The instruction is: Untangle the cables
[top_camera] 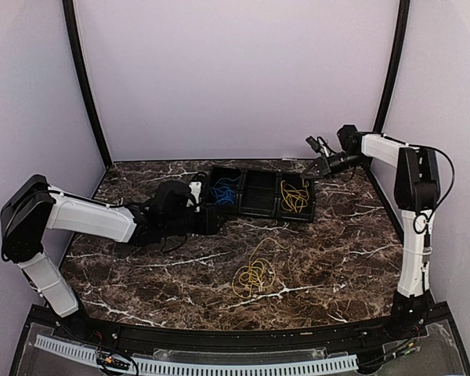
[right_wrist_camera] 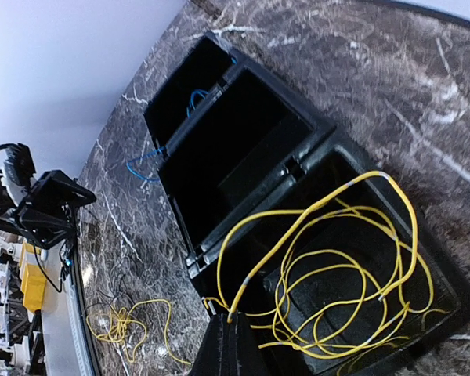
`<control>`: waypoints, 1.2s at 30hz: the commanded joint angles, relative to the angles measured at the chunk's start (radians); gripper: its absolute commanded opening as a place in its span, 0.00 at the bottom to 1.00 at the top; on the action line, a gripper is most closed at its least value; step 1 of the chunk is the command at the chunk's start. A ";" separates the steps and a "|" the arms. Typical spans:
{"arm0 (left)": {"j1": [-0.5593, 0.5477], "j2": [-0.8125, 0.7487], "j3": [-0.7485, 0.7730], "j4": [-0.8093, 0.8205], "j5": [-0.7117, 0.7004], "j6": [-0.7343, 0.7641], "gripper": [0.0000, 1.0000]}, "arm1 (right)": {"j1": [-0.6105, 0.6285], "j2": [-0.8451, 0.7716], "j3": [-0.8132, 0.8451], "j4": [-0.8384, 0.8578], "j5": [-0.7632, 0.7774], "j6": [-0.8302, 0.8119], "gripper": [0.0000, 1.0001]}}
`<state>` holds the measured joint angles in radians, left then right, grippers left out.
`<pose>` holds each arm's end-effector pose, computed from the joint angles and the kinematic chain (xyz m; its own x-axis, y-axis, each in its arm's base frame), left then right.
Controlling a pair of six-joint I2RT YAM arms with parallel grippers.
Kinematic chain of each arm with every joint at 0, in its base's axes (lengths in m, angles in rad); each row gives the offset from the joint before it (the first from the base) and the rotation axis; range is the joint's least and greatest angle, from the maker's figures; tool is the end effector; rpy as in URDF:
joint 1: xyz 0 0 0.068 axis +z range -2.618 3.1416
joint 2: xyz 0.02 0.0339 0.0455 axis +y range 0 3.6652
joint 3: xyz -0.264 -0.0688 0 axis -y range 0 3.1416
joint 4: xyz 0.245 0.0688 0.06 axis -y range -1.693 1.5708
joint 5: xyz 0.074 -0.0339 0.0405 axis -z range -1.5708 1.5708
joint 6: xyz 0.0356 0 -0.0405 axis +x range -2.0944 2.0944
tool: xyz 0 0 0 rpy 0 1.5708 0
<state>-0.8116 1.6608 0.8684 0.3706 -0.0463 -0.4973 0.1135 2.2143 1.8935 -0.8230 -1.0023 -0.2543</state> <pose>0.2479 -0.2589 0.1993 -0.5795 -0.0816 -0.8109 0.4769 0.7729 -0.4186 0.4620 0.0829 0.2196 -0.7727 -0.2244 -0.5938 -0.6221 0.4535 0.6382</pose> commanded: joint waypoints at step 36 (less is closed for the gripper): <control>-0.007 -0.085 -0.085 -0.013 0.057 0.085 0.58 | 0.170 -0.313 -0.234 -0.087 0.419 -0.202 0.40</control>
<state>-0.8120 1.6436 0.8211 0.3691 -0.0391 -0.4553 0.2218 1.9759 1.7283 -0.9356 -0.5163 -0.3622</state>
